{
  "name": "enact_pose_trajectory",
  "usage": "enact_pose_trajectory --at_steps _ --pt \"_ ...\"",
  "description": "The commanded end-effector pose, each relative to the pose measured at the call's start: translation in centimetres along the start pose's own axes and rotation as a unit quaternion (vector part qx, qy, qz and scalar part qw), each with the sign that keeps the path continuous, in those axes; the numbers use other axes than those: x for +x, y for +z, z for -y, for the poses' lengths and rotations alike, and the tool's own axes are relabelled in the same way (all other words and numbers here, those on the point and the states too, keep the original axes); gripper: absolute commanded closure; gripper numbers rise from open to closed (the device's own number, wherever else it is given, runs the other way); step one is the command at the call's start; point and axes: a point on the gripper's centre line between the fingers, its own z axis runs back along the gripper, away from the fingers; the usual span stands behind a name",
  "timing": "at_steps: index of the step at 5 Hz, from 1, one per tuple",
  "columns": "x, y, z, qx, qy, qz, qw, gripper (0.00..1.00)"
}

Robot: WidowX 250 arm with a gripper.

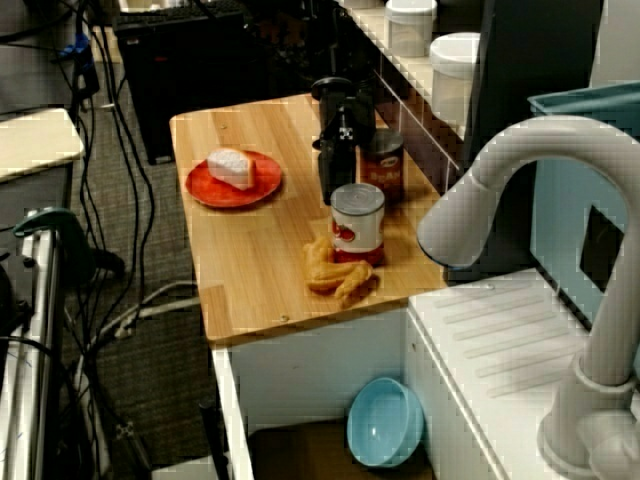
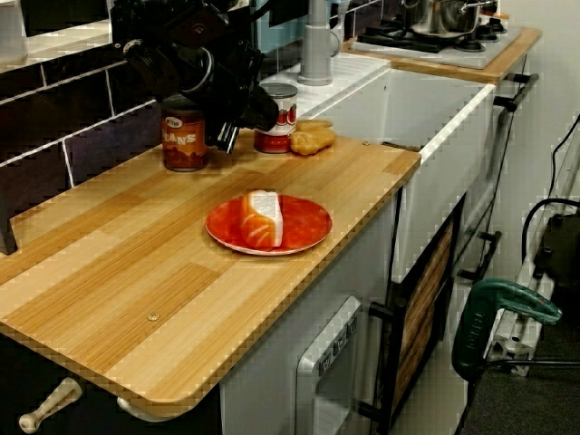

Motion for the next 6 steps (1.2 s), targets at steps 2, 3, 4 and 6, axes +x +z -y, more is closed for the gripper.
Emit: enact_pose_trajectory --at_steps 2,3,4,6 --pt "-1.2 3.4 1.6 0.03 -0.02 0.019 0.9992 0.0" --pt "-1.8 3.9 1.9 0.057 -0.022 0.018 0.998 0.0" --pt "-2.4 4.2 2.2 0.076 -0.036 0.018 0.9963 0.0" --pt "-3.9 5.2 3.2 0.091 -0.073 0.007 0.9931 0.0"
